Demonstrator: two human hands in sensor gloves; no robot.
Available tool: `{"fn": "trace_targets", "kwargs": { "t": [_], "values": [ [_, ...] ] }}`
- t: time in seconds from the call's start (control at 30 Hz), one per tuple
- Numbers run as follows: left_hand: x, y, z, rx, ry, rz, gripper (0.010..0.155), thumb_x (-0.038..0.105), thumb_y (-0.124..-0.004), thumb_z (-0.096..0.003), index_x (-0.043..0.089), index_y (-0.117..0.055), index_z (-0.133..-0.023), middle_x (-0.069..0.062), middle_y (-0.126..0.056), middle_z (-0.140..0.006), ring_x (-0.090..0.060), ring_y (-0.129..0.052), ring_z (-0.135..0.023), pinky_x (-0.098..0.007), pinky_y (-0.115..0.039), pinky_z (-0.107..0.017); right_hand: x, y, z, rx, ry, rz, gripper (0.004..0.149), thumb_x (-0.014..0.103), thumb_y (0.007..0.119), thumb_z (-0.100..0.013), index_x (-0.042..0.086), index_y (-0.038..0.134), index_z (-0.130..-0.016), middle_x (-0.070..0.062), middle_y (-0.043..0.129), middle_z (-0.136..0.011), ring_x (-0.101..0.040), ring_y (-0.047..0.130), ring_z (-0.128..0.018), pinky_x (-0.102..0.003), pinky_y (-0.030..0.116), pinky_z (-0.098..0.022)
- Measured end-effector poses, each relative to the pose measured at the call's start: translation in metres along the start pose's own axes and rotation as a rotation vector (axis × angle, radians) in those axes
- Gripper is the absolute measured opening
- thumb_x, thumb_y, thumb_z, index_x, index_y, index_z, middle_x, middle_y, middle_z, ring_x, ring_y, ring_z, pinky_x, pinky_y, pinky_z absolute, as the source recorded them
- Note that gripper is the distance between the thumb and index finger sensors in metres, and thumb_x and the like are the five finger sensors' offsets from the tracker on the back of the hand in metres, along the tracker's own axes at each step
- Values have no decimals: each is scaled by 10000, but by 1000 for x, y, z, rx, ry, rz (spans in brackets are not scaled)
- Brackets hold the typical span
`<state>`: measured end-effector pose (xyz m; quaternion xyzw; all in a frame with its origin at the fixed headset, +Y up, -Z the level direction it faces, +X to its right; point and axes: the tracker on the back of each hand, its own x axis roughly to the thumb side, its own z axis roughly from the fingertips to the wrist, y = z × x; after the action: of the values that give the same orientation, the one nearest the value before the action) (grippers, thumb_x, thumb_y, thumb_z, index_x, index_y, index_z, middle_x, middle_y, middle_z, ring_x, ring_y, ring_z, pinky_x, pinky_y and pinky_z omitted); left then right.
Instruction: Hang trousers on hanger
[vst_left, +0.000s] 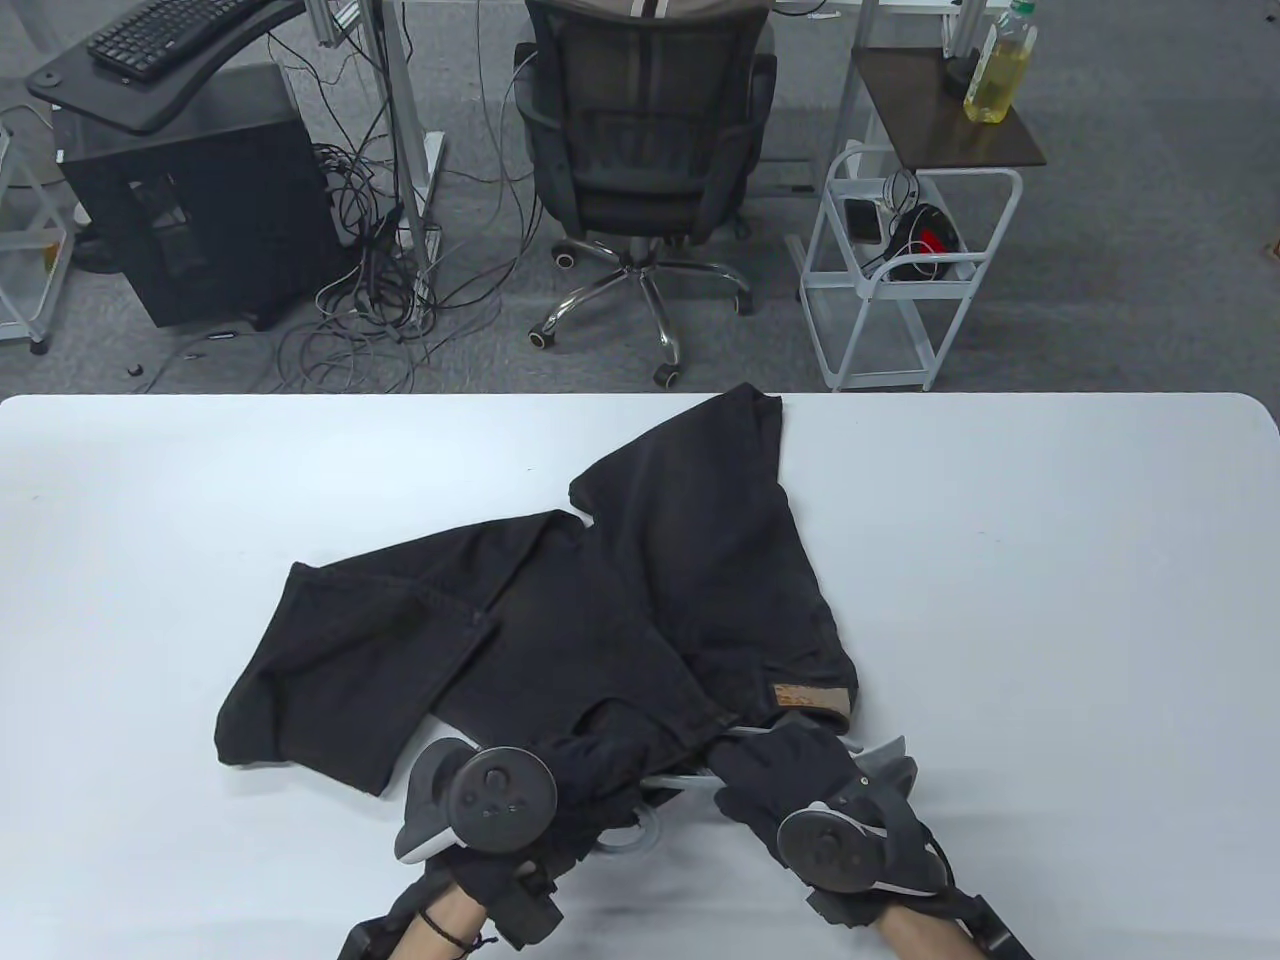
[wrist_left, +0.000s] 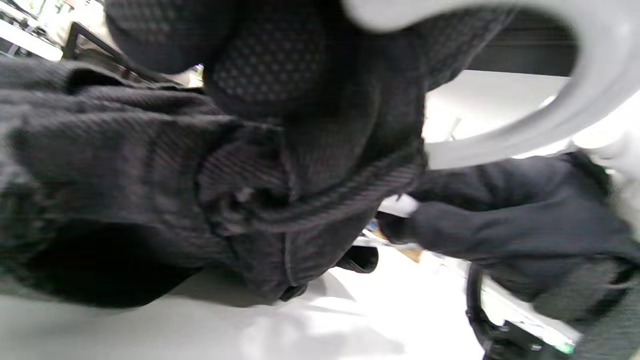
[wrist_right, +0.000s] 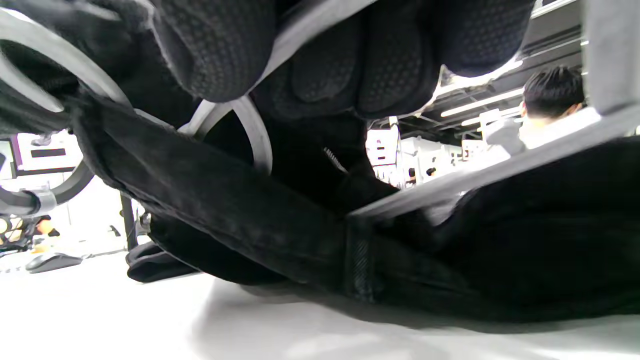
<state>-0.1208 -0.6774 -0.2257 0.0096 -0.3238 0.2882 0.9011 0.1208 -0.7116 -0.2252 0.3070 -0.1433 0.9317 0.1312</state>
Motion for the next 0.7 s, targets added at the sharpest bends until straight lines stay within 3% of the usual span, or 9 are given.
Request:
{"fn": "trace_targets", "kwargs": {
  "t": [0.1, 0.2, 0.37, 0.4, 0.43, 0.47, 0.53, 0.63, 0.7],
  "values": [
    [1, -2, 1, -10, -4, 32, 462, 419, -754, -519, 136, -816, -879, -19, -972, -696, -224, -1003, -491, -409, -872, -384, -2, 4, 0, 17, 17, -32, 462, 425, 805, -398, 284, 849, -837, 15, 925, -704, -238, 913, -653, -433, 758, -571],
    [-12, 4, 3, 9, -3, 187, 454, 386, -710, -546, 206, -752, -960, -14, -912, -863, -279, -981, -642, -457, -845, -488, -7, 9, -1, 18, 70, -79, 462, 429, 797, -401, 282, 847, -837, 17, 929, -694, -232, 920, -637, -429, 770, -555],
    [-40, 29, 15, 195, 104, 85, 467, 209, -724, -529, 222, -708, -996, -24, -822, -985, -333, -873, -852, -544, -757, -618, -22, 10, -3, -24, 204, -200, 468, 439, 772, -416, 263, 846, -844, 11, 938, -671, -225, 938, -599, -422, 798, -516],
    [-43, 31, 15, 160, 113, 23, 484, 187, -753, -517, 245, -721, -997, -19, -809, -1016, -358, -826, -908, -574, -710, -655, -25, 11, -3, -23, 221, -212, 469, 441, 769, -418, 262, 845, -845, 12, 939, -669, -223, 941, -594, -420, 801, -512],
    [-46, 28, 13, 27, 156, -113, 517, 212, -793, -505, 268, -710, -1012, -20, -746, -1081, -391, -712, -998, -614, -602, -703, -27, 12, -3, -19, 238, -241, 468, 440, 768, -420, 262, 844, -845, 12, 940, -667, -222, 941, -592, -418, 803, -510],
    [-49, 22, 11, -111, 223, -227, 595, 295, -822, -502, 312, -621, -1062, -20, -599, -1169, -407, -544, -1080, -645, -497, -732, -29, 13, -3, -14, 247, -266, 469, 440, 769, -419, 258, 845, -845, 11, 940, -666, -222, 942, -591, -419, 802, -510],
    [-52, 4, 6, -255, 261, -290, 825, 448, -864, -472, 312, -388, -1132, -66, -364, -1228, -435, -322, -1117, -679, -364, -740, -29, 13, -4, -7, 252, -290, 466, 438, 772, -419, 258, 848, -842, 10, 942, -664, -223, 942, -589, -419, 802, -509],
    [-54, -18, -2, -201, 187, -293, 906, 521, -876, -426, 282, -357, -1130, -74, -384, -1213, -430, -352, -1107, -679, -365, -733, -24, 15, -4, 22, 226, -347, 461, 432, 782, -419, 255, 851, -840, 9, 943, -662, -226, 938, -592, -421, 795, -513],
    [-51, -25, -4, -122, 145, -295, 857, 540, -850, -429, 263, -424, -1119, -67, -469, -1193, -415, -442, -1097, -667, -413, -738, -20, 16, -3, 31, 213, -360, 461, 430, 783, -421, 253, 850, -841, 8, 943, -665, -225, 939, -594, -420, 796, -514]
  ]
}}
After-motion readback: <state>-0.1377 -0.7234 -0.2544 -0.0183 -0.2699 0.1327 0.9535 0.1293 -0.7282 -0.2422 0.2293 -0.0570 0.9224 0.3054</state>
